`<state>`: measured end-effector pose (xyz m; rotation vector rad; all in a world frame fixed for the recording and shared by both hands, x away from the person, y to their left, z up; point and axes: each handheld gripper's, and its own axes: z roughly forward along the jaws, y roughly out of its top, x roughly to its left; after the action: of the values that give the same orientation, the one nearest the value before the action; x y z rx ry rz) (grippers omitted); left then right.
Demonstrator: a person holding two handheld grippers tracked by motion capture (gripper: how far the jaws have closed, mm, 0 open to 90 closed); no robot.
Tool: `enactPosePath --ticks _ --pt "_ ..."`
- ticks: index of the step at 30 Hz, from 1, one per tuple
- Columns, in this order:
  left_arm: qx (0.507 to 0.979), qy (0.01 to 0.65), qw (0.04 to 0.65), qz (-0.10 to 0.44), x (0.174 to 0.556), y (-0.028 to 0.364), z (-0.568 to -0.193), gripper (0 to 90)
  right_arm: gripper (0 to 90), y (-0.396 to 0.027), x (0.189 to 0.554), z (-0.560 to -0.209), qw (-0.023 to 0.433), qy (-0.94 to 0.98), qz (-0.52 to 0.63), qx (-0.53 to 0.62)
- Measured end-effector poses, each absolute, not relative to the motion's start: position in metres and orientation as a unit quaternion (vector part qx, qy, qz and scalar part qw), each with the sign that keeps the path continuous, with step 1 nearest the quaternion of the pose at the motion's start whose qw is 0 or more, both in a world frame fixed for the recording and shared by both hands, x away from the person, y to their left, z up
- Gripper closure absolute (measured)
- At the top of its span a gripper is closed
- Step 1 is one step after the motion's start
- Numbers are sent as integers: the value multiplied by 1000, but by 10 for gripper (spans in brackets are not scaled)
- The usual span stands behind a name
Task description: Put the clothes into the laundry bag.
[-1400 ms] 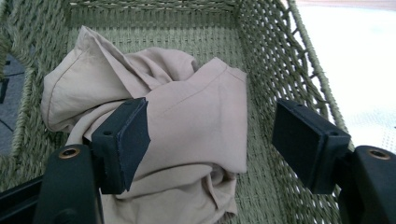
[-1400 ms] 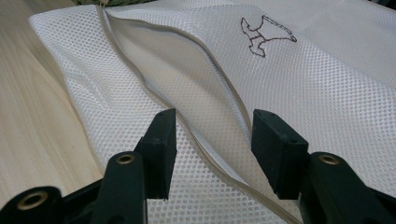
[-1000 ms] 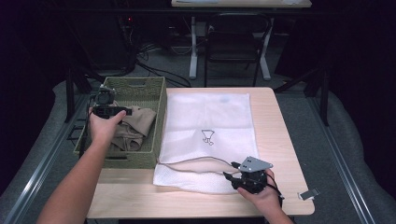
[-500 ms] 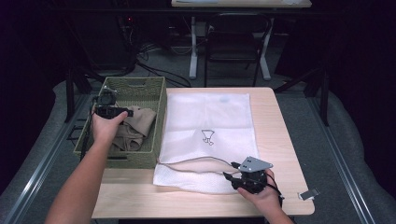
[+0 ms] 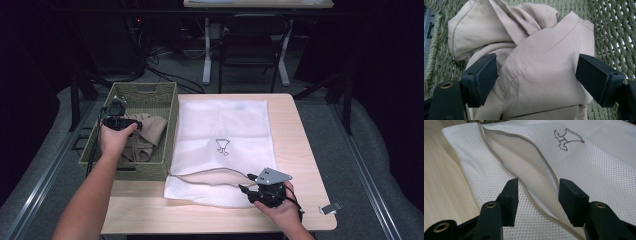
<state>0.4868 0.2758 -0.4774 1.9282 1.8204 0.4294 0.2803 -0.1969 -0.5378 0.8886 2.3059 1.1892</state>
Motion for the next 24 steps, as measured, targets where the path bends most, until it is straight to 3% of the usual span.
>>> enactPosePath --ticks 24 --pt "683 685 216 130 489 290 -499 131 507 -197 280 -538 197 825 425 316"
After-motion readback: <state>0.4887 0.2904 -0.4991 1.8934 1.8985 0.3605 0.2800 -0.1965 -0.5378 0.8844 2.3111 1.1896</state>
